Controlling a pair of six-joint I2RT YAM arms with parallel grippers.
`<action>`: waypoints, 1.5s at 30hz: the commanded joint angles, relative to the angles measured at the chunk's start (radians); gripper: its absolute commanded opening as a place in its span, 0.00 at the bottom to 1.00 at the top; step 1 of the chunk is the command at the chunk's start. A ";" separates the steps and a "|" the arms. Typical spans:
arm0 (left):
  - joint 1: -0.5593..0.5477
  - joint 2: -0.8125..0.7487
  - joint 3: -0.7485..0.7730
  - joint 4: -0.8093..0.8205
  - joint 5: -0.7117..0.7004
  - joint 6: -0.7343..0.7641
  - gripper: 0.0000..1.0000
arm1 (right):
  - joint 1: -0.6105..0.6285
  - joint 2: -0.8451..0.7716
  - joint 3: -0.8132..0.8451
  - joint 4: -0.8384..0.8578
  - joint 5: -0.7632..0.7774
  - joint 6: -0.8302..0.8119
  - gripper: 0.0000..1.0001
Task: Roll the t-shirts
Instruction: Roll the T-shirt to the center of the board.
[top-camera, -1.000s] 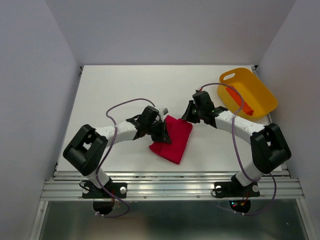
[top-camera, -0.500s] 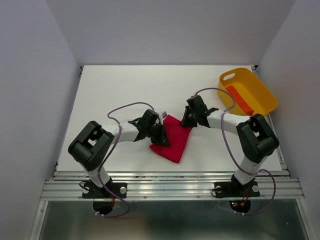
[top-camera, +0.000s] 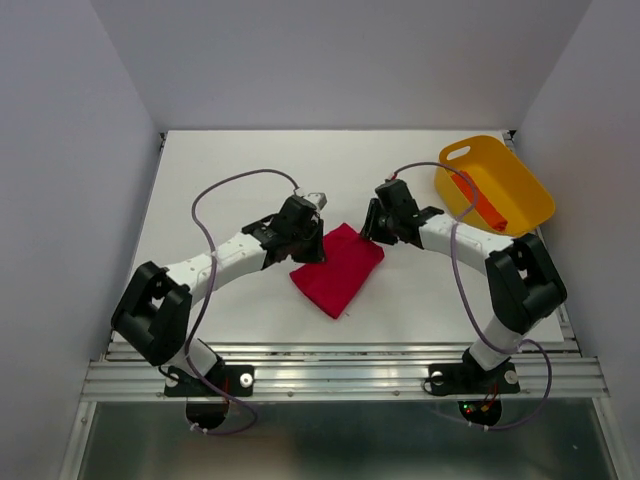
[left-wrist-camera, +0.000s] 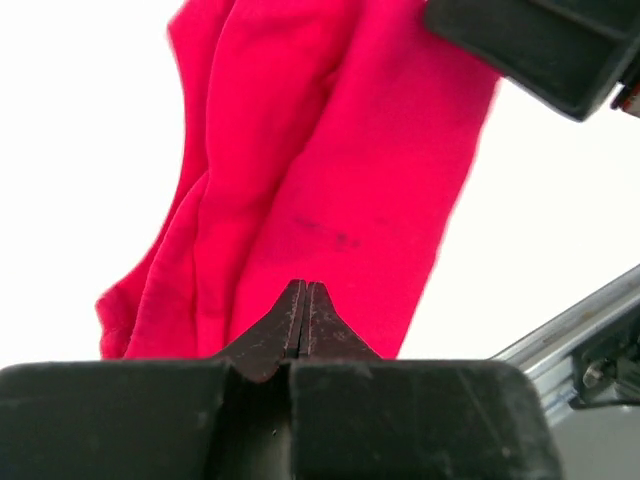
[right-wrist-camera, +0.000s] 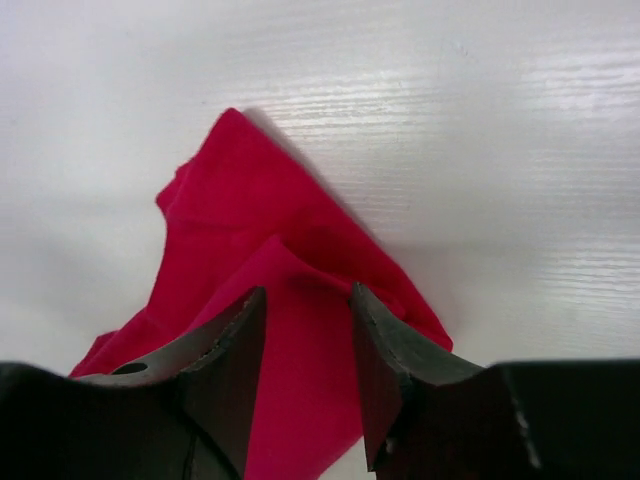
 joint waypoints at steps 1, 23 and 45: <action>-0.081 -0.081 0.080 -0.140 -0.238 0.039 0.11 | 0.008 -0.145 0.065 -0.044 0.079 -0.037 0.56; -0.498 0.129 0.136 -0.254 -0.592 0.042 0.78 | -0.156 -0.434 -0.168 -0.120 0.050 0.000 0.80; -0.479 0.261 0.158 -0.170 -0.511 0.076 0.29 | -0.156 -0.444 -0.168 -0.124 0.039 -0.003 0.81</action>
